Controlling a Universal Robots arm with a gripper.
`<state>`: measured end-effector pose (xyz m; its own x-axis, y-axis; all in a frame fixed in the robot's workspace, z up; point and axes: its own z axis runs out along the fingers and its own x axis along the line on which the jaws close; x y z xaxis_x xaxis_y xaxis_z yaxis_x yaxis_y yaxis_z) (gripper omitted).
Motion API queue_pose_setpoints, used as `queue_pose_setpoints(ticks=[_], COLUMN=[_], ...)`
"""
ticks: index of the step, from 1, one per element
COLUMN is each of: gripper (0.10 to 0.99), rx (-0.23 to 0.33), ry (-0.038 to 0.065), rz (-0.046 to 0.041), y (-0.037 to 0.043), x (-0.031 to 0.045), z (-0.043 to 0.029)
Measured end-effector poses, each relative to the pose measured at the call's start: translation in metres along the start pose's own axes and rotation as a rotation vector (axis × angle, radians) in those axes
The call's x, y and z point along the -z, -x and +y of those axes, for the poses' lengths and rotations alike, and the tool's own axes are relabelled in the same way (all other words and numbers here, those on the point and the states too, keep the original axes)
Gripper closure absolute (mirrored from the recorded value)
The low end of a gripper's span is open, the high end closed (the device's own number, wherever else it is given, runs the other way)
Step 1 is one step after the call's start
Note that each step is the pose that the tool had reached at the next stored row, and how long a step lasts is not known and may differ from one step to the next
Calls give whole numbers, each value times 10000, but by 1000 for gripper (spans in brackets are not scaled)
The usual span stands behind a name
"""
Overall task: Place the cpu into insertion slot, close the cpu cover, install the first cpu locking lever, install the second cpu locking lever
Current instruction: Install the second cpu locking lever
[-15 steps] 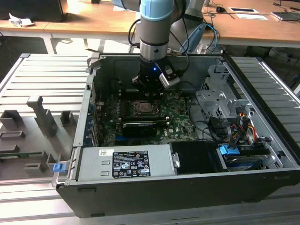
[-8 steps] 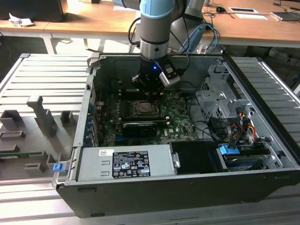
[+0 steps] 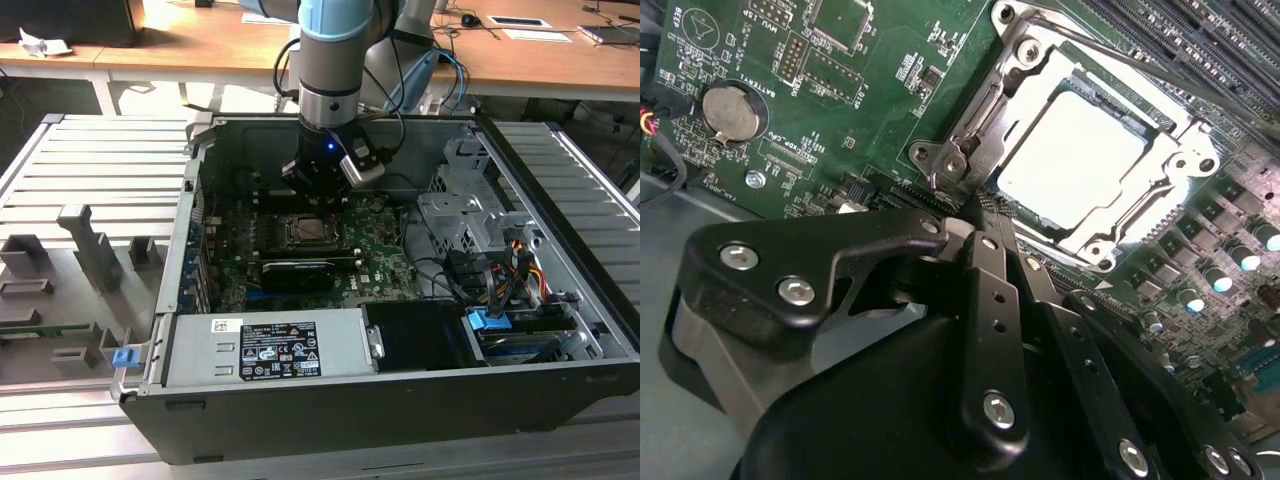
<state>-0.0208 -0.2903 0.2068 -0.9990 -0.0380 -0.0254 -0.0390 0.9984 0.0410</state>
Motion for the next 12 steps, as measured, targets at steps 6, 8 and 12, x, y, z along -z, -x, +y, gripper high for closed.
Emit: queue_pose_setpoints(ticks=[6, 8, 12], gripper=[980, 980, 980], rx=[0, 1, 0], ry=[0, -2, -1], rz=[0, 2, 1], y=[-3, -3, 0], x=[3, 8, 126], z=[-73, -79, -76])
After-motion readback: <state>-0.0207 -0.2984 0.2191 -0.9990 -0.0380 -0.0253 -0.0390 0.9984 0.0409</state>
